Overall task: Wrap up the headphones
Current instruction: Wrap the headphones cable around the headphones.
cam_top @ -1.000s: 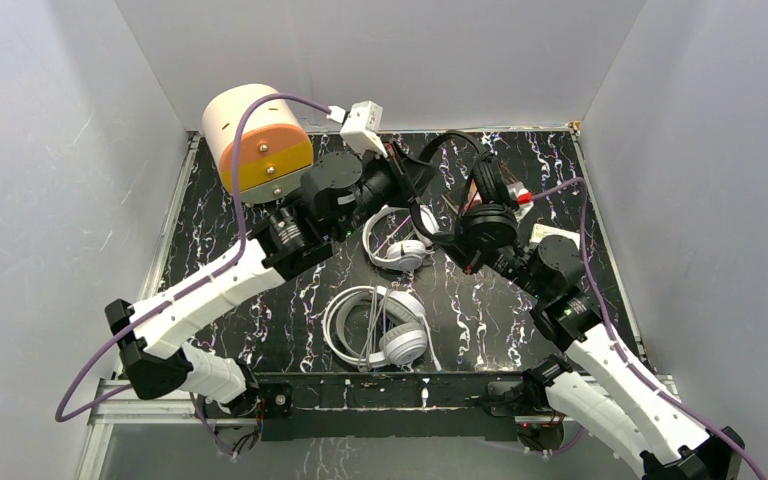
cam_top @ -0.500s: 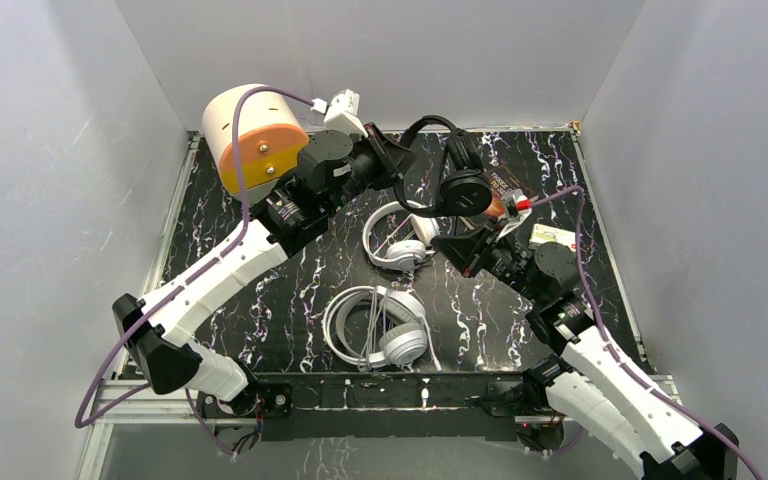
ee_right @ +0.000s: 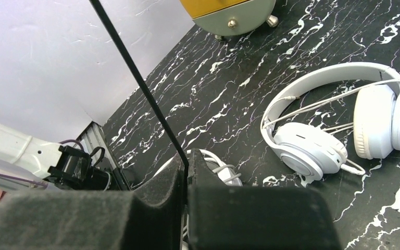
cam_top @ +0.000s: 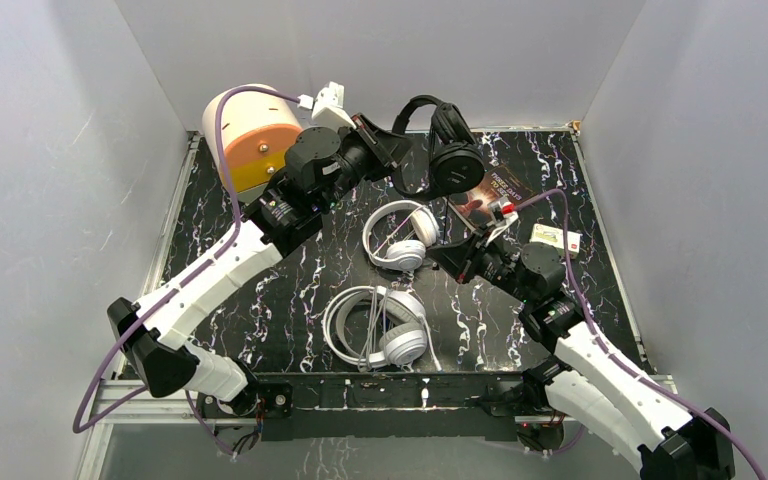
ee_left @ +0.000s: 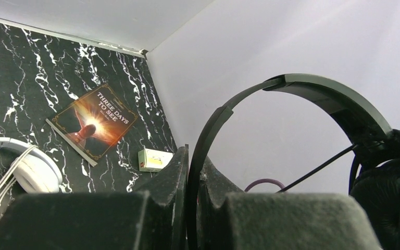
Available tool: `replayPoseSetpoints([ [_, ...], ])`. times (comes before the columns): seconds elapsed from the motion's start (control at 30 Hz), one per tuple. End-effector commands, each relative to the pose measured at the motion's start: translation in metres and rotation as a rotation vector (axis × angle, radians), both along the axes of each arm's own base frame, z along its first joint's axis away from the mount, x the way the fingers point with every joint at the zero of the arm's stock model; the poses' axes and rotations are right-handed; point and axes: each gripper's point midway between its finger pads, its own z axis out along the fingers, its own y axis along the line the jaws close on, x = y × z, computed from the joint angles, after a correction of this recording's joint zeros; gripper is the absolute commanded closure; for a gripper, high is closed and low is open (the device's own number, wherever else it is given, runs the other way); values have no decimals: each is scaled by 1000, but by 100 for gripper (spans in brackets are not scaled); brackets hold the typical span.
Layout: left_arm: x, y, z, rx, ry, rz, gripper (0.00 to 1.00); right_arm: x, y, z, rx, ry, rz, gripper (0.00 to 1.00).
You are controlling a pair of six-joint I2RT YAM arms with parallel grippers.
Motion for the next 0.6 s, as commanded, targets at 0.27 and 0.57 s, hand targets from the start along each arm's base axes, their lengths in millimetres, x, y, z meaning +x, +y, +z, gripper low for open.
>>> replayPoseSetpoints([
  [0.27, 26, 48, 69, -98, -146, 254, 100, -39, -1, -35, -5, 167, 109, 85],
  [0.57, 42, 50, 51, -27, -146, 316, 100, -50, -7, -38, -17, 219, 106, 99],
])
